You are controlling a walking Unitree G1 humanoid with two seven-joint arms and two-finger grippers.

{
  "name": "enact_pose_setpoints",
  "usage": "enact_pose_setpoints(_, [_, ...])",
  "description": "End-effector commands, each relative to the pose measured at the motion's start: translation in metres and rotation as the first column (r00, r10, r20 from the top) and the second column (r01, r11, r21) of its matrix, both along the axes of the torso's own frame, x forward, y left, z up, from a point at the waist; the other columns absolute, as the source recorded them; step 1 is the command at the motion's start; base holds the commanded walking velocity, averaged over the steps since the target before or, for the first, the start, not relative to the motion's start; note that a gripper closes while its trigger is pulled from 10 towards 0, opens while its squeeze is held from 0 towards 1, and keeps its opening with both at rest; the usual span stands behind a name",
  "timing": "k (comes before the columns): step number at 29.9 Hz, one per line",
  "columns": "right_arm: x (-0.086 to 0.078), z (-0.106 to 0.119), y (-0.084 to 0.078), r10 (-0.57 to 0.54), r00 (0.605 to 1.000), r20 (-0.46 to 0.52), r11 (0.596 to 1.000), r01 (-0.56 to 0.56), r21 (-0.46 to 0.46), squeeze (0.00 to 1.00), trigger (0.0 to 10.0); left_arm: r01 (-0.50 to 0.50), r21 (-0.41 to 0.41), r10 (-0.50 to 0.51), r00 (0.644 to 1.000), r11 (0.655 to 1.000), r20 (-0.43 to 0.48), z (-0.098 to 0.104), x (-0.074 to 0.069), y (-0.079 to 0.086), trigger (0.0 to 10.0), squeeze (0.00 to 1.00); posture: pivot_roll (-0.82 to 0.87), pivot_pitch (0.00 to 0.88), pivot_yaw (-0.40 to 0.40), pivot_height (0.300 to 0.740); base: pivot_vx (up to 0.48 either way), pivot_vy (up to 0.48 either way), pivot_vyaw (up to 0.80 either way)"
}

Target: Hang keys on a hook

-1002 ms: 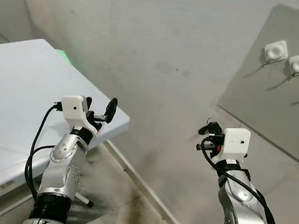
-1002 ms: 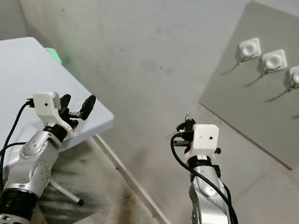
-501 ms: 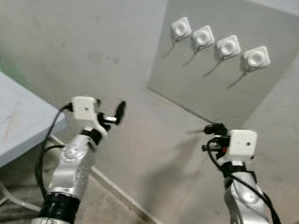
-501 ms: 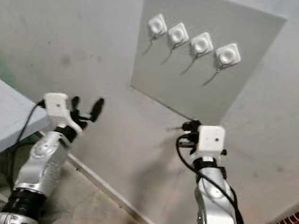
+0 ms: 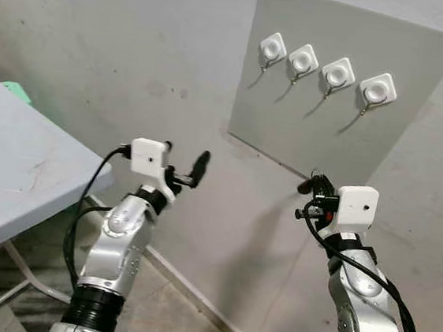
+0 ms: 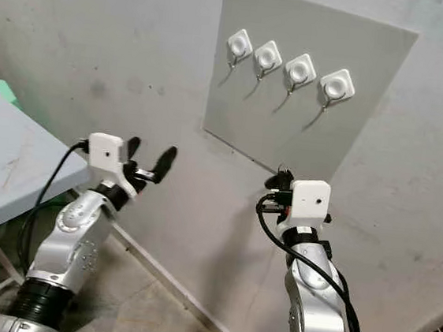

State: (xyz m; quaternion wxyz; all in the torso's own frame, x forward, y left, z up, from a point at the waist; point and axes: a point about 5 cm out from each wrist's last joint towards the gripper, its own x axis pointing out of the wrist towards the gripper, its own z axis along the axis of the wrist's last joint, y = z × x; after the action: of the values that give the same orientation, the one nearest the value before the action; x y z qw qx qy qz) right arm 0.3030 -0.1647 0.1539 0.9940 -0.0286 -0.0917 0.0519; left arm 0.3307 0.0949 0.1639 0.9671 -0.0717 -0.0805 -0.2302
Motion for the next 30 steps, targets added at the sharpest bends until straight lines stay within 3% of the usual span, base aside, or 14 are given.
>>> enact_pose_setpoints(1, [0.003, 0.013, 0.0, 0.008, 0.998, 0.055, 1.0, -0.007, -0.002, 0.0, 10.0, 0.057, 0.031, -0.058, 0.998, 0.998, 0.02, 0.006, -0.003, -0.01, 10.0, 0.0, -0.02, 0.0, -0.053, 0.74, 0.0, 0.0, 0.0])
enact_pose_setpoints(8, [0.003, 0.022, -0.004, -0.046, 0.993, 0.11, 0.999, 0.044, 0.019, 0.0, 10.0, 0.171, 0.051, -0.173, 0.984, 0.984, 0.037, 0.013, -0.012, -0.031, 10.0, 0.0, -0.03, 0.0, -0.048, 0.74, 0.0, 0.0, 0.0])
enact_pose_setpoints(15, [0.002, 0.036, -0.012, -0.096, 0.979, 0.178, 0.994, 0.085, 0.069, 0.0, 10.0, 0.224, 0.061, -0.227, 0.973, 0.973, 0.048, 0.019, -0.016, -0.038, 10.0, 0.0, -0.03, 0.0, -0.041, 0.74, 0.0, 0.0, 0.0])
enact_pose_setpoints(30, [0.009, 0.063, -0.013, -0.003, 0.955, 0.296, 0.996, -0.022, 0.081, 0.0, 10.0, 0.31, 0.089, -0.317, 0.944, 0.947, 0.089, 0.036, -0.017, -0.052, 10.0, 0.0, -0.05, 0.0, -0.017, 0.74, 0.0, 0.0, 0.0])
